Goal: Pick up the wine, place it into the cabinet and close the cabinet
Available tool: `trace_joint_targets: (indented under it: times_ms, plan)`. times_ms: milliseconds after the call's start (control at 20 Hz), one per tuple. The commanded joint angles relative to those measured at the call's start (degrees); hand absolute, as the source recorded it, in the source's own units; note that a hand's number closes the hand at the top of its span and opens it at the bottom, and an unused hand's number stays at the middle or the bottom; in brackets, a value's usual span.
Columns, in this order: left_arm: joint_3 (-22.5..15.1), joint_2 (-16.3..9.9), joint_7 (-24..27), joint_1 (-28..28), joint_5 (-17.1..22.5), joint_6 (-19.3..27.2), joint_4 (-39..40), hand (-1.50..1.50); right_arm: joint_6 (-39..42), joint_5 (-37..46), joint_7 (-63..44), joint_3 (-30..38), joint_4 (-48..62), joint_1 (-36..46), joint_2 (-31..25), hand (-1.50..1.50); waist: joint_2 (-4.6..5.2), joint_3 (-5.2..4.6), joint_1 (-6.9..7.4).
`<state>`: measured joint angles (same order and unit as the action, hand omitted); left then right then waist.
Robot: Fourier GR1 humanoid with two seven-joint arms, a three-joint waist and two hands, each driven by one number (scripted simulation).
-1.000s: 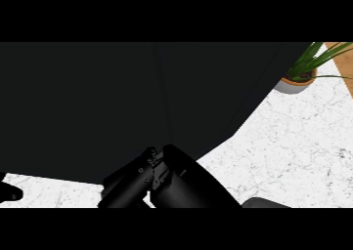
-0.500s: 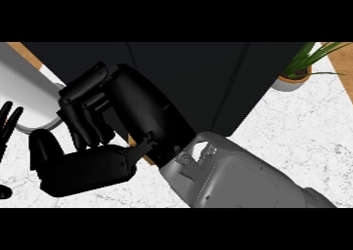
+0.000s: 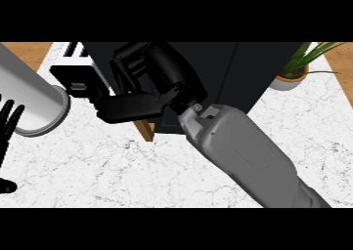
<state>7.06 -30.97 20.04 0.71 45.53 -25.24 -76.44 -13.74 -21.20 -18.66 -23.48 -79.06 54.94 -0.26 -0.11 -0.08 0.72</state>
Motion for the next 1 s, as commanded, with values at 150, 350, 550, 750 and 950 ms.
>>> trace_joint_targets:
  times_ms: [150, 350, 550, 750, 950]
  plan:
    - [3.1, -1.8, -1.3, -2.0, 1.5, -4.4, 1.0, -1.50, 5.1, 2.0, 5.7, 4.0, 7.9, -1.7, -2.2, 1.50, 0.24, 0.07, -0.02]
    - [1.9, 0.7, -1.4, -1.0, 0.5, -2.3, 1.4, -1.50, 6.7, 2.9, 7.1, 4.4, 11.8, 0.2, -2.0, 1.50, 0.37, 0.03, 0.02]
    - [2.3, -0.7, -3.7, 0.1, 2.2, -2.2, -1.1, -1.50, 9.5, 2.0, 8.4, 7.6, 13.4, 0.5, -5.8, 1.50, 0.38, 0.09, 0.20]
    - [2.3, -0.2, -2.1, 1.9, 1.0, -3.4, 0.9, -1.50, 10.5, 2.6, 11.6, 8.1, 17.2, 1.6, -4.9, 1.50, 0.76, 0.02, 0.35]
    - [1.1, 0.8, -2.2, 0.8, 0.0, -3.2, -0.6, -1.50, 11.3, 2.4, 12.5, 8.8, 16.9, 0.6, -6.1, 1.50, 0.63, 0.06, 0.30]
